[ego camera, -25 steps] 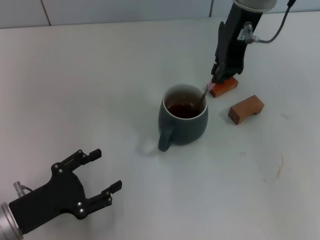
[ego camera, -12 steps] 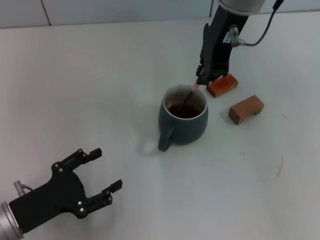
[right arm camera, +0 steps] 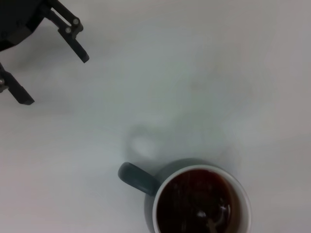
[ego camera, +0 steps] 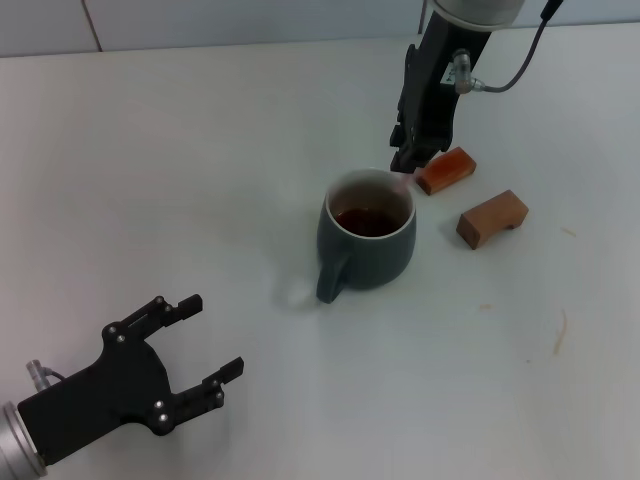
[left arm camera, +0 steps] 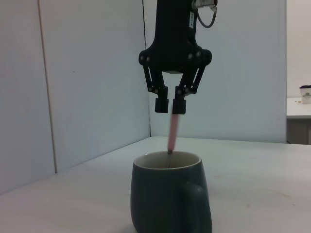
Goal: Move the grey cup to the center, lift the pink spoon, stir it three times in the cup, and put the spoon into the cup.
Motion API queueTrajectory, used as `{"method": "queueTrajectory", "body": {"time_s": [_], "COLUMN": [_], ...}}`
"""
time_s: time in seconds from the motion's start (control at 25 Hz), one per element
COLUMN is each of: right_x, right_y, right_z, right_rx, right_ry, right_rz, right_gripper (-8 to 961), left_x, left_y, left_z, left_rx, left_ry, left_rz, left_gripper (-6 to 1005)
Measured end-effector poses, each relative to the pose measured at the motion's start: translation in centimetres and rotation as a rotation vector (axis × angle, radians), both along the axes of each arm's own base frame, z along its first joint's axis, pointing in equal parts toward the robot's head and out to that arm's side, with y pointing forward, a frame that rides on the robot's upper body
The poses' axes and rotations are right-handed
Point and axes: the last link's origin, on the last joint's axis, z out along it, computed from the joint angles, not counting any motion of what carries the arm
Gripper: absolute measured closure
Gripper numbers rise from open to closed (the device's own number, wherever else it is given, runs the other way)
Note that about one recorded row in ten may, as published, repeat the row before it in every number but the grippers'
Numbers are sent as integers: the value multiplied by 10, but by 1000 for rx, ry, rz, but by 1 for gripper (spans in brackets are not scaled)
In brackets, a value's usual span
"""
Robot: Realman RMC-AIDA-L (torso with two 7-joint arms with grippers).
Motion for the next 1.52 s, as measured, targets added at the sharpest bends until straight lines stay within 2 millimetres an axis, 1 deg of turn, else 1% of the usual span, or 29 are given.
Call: {"method": "queueTrajectory", "body": {"time_s": [0.2,0.32,0.4,0.48,0.56,0.6,0.64,0.8,0.92,0.96,1.0,1.04,1.08,1.12,1.16,1.2,1.24,1.28,1.32,1.36,1.4,1.44,1.48,1.52], "right_x": [2,4,4,3,7,15,15,49,79,92,118,118,147,163,163,191,191,219,230,230,241,251,267,267], "right_y": [0,-1,-5,-10,-16,-21,-21,-35,-46,-50,-59,-59,-70,-74,-74,-83,-83,-96,-102,-102,-111,-120,-138,-138], "right_z": [2,5,10,18,27,37,37,55,67,70,75,75,79,81,81,83,83,82,81,81,79,77,74,74], "right_rx": [22,38,49,55,85,125,125,195,239,254,275,275,299,324,324,379,379,447,474,474,502,526,561,561], "right_ry": [21,50,126,243,378,511,511,773,977,1052,1175,1175,1272,1307,1307,1357,1357,1379,1378,1378,1372,1365,1345,1345], "right_rz": [19,35,63,107,153,196,196,246,234,220,205,205,190,173,173,134,134,92,84,84,81,75,52,52], "right_gripper": [744,607,516,505,494,489,489,488,472,464,456,448,440,431,423,415,407,399,391,383,375,340,305,270], "left_x": [0,0,0,-1,-1,-1,-1,-1,-2,-2,-2,-3,-3,-3,-3,-3,-3,-3,-3,-4,-4,-4,-4,-4], "left_y": [0,0,0,0,0,0,0,0,-2,-2,-2,-2,-2,-2,-3,-3,-3,-3,-2,-3,-3,-3,-4,-4], "left_z": [0,0,0,0,0,0,0,-1,-1,-1,-1,-1,-1,-1,-1,-1,-1,0,0,1,1,2,2,2], "left_rx": [0,0,1,1,0,-2,-4,-5,-7,-7,-8,-8,-9,-9,-9,-8,-8,-6,-5,-4,-4,-3,-3,-3], "left_ry": [1,2,3,3,3,3,1,1,2,2,2,2,2,2,2,2,2,1,1,0,1,2,1,-1], "left_rz": [0,1,3,3,5,8,10,11,15,15,16,18,18,18,18,19,19,19,19,20,21,21,22,21], "left_gripper": [194,194,194,194,194,194,194,194,194,194,194,194,194,194,194,194,194,194,194,194,194,194,194,194]}}
